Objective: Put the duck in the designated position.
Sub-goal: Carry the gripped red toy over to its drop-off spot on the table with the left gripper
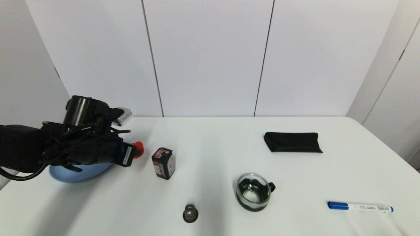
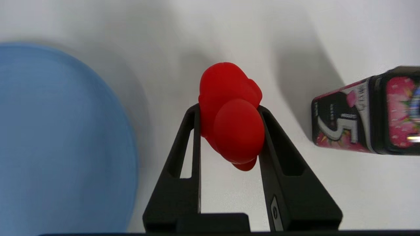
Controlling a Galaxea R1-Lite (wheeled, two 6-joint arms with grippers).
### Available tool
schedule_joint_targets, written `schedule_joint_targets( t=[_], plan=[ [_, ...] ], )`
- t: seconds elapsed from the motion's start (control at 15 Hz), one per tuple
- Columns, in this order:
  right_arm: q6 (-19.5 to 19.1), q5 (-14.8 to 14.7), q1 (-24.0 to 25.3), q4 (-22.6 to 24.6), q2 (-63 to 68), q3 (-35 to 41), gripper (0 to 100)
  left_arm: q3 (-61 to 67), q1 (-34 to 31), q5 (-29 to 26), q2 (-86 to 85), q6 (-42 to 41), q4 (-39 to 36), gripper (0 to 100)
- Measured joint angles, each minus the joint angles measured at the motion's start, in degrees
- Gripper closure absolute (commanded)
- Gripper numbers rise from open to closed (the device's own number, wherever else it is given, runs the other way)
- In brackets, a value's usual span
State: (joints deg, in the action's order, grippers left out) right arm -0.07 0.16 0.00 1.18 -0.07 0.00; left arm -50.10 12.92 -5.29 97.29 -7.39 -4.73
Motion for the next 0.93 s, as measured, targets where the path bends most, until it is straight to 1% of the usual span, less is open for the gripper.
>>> schedule_joint_targets(
  t=[0.2, 0.8, 0.87, 0.93],
  plan=[
    [0.0, 0.0, 0.0, 0.0, 0.0, 0.0, 0, 0.6, -0.1, 0.0, 1.7, 0.0, -1.1, 100],
    [0.0, 0.0, 0.0, 0.0, 0.0, 0.0, 0, 0.8, 0.0, 0.1, 3.9, -0.2, -1.2, 100],
    [0.0, 0.0, 0.0, 0.0, 0.0, 0.0, 0, 0.8, 0.0, 0.0, 4.2, -0.2, -1.2, 0],
    [0.0, 0.0, 0.0, 0.0, 0.0, 0.0, 0, 0.8, 0.0, 0.0, 4.4, 0.0, -1.2, 0]
  ],
)
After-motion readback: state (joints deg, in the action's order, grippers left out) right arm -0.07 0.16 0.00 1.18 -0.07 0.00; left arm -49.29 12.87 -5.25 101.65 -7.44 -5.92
